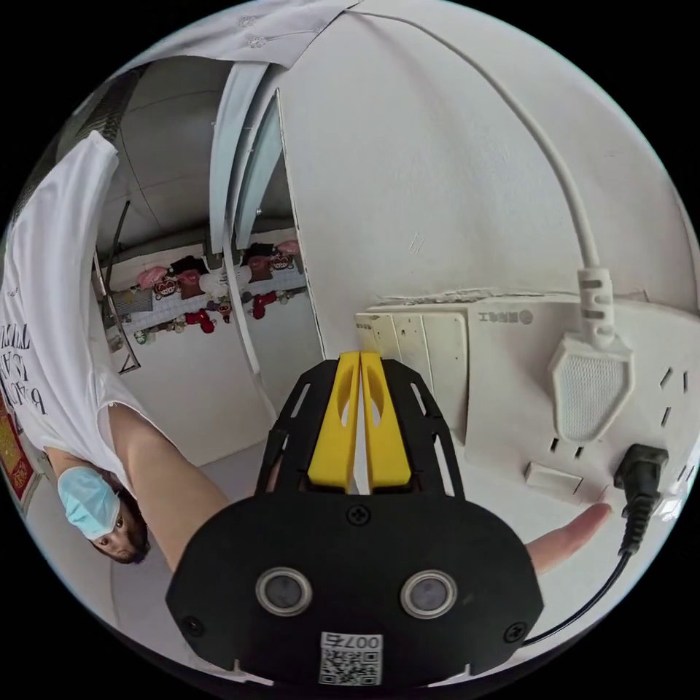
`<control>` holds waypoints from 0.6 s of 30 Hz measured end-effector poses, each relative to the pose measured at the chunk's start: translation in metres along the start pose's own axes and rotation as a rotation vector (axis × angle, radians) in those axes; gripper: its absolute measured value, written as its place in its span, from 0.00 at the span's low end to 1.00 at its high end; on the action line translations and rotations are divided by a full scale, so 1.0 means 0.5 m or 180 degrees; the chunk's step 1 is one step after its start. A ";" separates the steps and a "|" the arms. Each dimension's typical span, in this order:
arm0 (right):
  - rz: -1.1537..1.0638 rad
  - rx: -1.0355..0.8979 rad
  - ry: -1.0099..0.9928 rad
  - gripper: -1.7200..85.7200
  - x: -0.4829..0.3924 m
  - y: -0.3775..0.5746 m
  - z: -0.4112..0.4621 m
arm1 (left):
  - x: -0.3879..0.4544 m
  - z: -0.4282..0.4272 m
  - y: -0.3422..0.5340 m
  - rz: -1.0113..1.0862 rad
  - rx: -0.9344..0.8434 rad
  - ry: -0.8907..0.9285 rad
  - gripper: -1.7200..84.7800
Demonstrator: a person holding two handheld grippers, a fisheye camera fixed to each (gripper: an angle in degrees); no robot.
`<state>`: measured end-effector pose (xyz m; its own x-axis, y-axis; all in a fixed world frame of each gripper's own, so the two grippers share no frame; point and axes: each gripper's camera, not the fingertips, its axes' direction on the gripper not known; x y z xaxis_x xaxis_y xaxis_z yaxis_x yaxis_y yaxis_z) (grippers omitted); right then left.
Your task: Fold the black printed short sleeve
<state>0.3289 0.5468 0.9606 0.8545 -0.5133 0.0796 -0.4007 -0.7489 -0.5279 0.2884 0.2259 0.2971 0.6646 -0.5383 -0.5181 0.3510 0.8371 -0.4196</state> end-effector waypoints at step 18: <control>-0.0183 -0.0186 -0.0360 0.02 -0.052 -0.141 0.027 | -0.002 0.014 0.057 -0.0168 0.0186 0.0177 0.01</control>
<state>0.3395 0.6184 0.9845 0.9071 -0.4208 0.0109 -0.3657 -0.8005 -0.4748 0.3022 0.2508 0.2909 0.6072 -0.5850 -0.5377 0.4234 0.8108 -0.4040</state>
